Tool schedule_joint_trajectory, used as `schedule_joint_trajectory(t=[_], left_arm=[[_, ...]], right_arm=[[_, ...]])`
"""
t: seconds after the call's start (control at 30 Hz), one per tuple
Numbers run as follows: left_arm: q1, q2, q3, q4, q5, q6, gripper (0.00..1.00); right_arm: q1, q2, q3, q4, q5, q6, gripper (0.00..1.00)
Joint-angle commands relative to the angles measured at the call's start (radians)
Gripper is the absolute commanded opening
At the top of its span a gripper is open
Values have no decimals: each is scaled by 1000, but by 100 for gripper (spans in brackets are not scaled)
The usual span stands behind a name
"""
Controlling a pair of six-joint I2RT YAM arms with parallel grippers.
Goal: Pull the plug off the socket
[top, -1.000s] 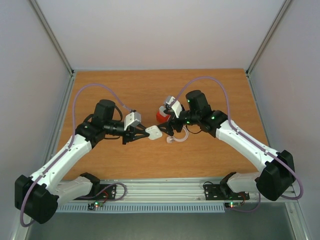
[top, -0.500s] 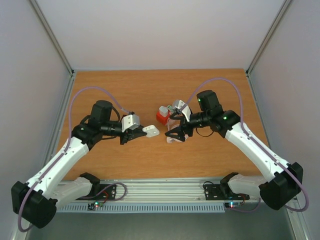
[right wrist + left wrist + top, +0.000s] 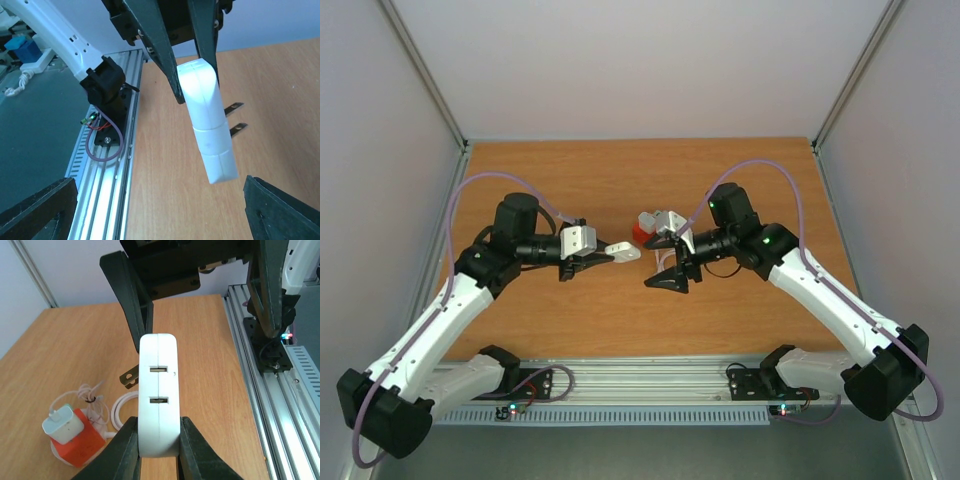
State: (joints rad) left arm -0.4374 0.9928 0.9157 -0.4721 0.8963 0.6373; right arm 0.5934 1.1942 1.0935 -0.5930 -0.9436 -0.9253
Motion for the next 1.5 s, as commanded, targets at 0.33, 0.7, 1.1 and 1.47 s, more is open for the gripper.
schedule_joint_trajectory(t=[0.33,0.7,1.1,1.47], left_arm=[[0,25,43,34,63,27,15],[0,27,18,151,39,-144,13],[0,58,16,145,20,-187,12],[0,22,-36,24,24,-67,11]], right_arm=[[86,22,40,128,6,41,87],[131,36,31,141,-11,23,77],[174,53,36,158,-30,38,74],[99,99,82,232,17,209,98]])
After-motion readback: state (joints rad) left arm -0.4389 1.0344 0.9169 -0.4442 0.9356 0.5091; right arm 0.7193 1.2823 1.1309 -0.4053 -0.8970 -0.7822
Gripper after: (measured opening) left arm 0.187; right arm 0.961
